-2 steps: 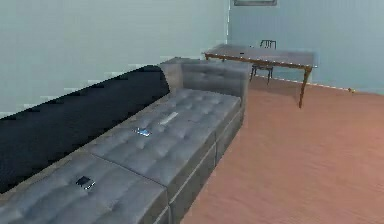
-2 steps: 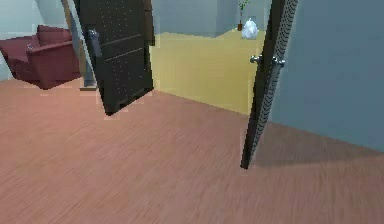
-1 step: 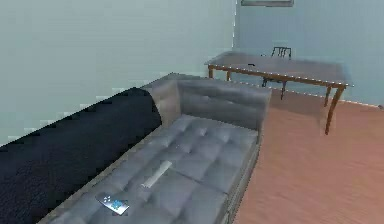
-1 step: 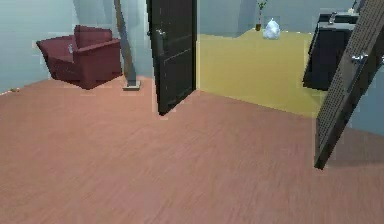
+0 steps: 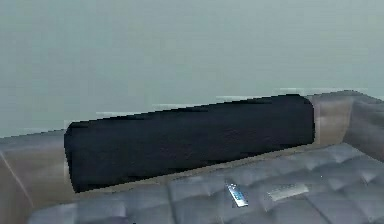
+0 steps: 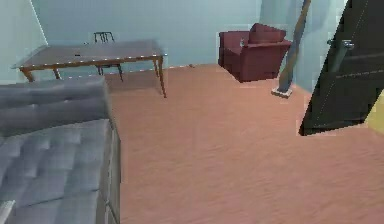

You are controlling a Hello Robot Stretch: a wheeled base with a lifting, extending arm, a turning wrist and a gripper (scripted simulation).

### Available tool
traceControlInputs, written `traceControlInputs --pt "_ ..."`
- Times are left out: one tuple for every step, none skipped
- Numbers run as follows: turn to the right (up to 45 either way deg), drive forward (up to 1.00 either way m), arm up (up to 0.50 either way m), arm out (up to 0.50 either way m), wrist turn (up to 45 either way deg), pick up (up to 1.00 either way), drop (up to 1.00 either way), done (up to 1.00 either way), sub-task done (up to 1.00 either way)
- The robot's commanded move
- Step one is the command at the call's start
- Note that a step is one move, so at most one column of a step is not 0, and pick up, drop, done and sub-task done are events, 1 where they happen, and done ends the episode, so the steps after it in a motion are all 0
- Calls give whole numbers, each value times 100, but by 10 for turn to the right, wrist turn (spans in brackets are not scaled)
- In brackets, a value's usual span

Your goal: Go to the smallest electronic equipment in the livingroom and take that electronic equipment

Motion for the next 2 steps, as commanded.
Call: traceControlInputs --pt "-450 0 0 0 0 0 0 0 0" --pt "-450 0 0 0 0 0 0 0 0"
